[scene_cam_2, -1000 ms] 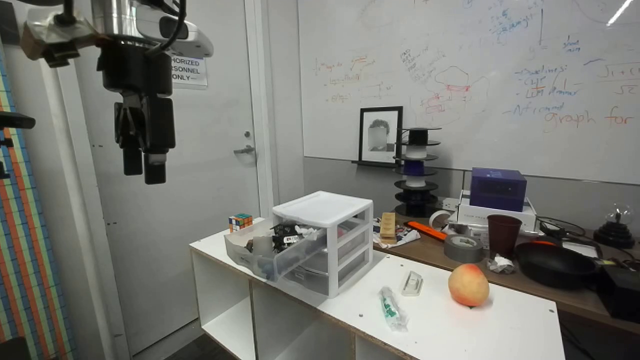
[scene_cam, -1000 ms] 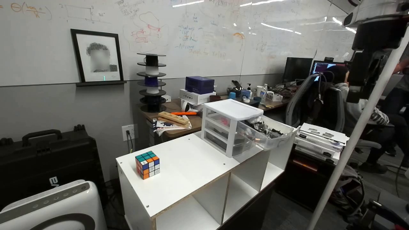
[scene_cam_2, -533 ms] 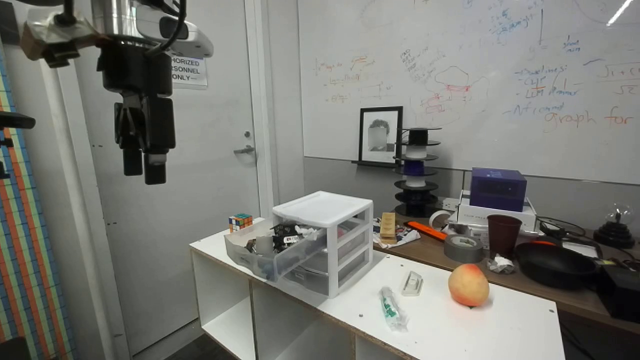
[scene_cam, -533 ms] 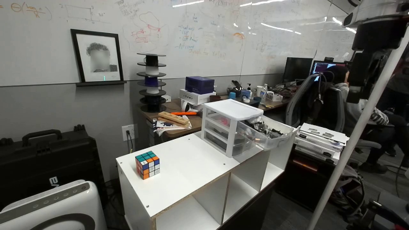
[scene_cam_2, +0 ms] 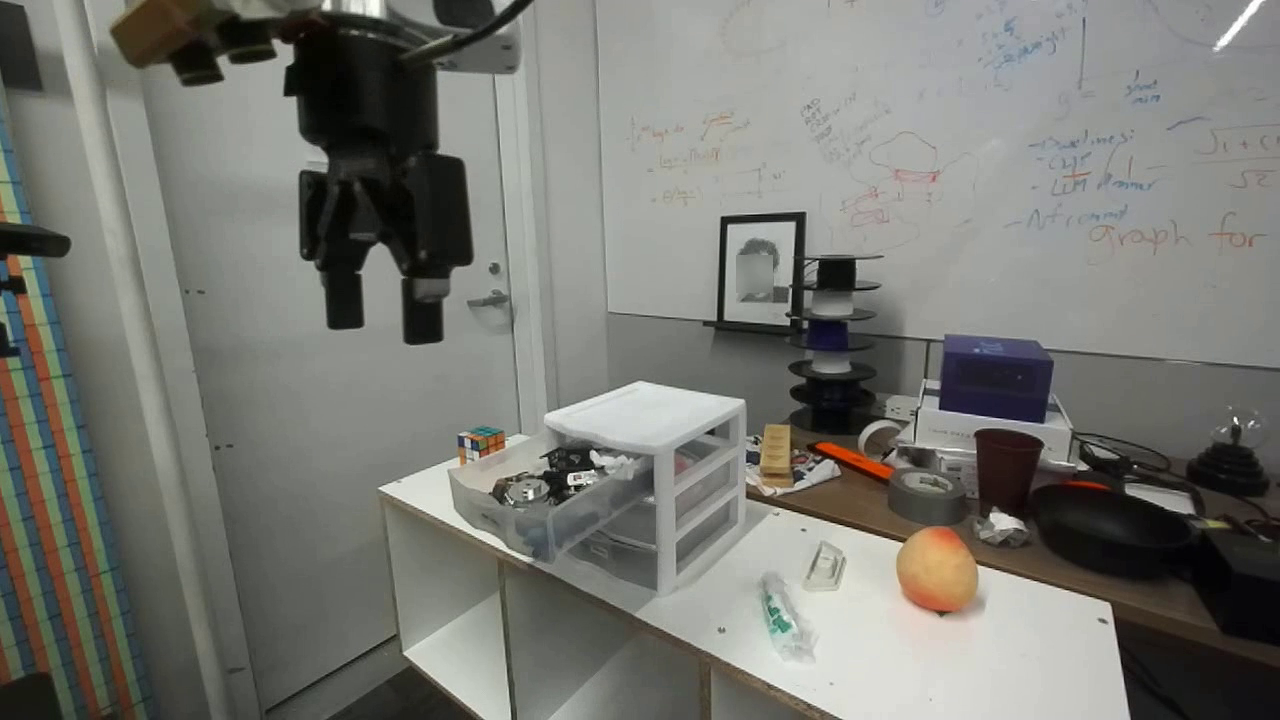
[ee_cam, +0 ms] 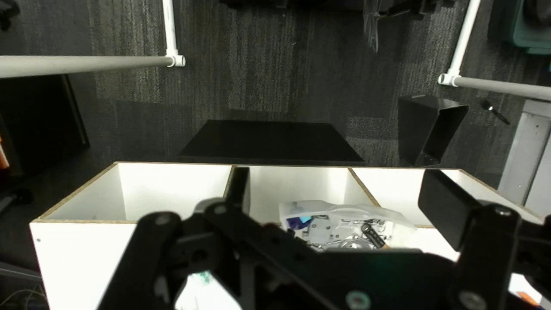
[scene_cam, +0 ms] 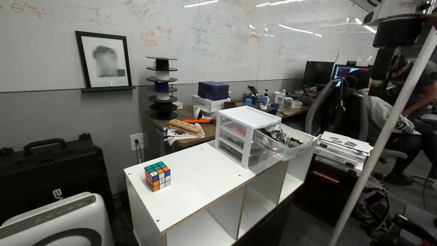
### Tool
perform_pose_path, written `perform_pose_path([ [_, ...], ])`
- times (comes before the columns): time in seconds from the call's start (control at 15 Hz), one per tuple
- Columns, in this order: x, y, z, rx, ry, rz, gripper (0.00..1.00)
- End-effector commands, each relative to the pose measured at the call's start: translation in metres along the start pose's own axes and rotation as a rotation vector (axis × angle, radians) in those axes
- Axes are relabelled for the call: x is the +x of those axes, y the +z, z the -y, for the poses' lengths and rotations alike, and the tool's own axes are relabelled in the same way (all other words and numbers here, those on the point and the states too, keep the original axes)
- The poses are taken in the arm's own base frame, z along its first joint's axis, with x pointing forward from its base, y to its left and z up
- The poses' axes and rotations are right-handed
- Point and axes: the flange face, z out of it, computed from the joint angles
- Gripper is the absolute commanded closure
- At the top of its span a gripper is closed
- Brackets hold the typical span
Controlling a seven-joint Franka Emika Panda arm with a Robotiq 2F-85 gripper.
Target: Put the plastic bag and white object in the open drawer and then close the drawer
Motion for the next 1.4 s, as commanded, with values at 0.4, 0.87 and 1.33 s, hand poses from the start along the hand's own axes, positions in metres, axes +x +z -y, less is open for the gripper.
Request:
perform_pose_path([
  [0.4, 0.088, 0.026, -0.125, -0.072, -0.073, 0.052, 0.0],
  [0.87, 0.166, 0.087, -0.189, -0.22, -0.207, 0.106, 0.0],
  [1.33, 0.239, 0.158, -0.182, -0.236, -0.268, -0.004, 0.0],
])
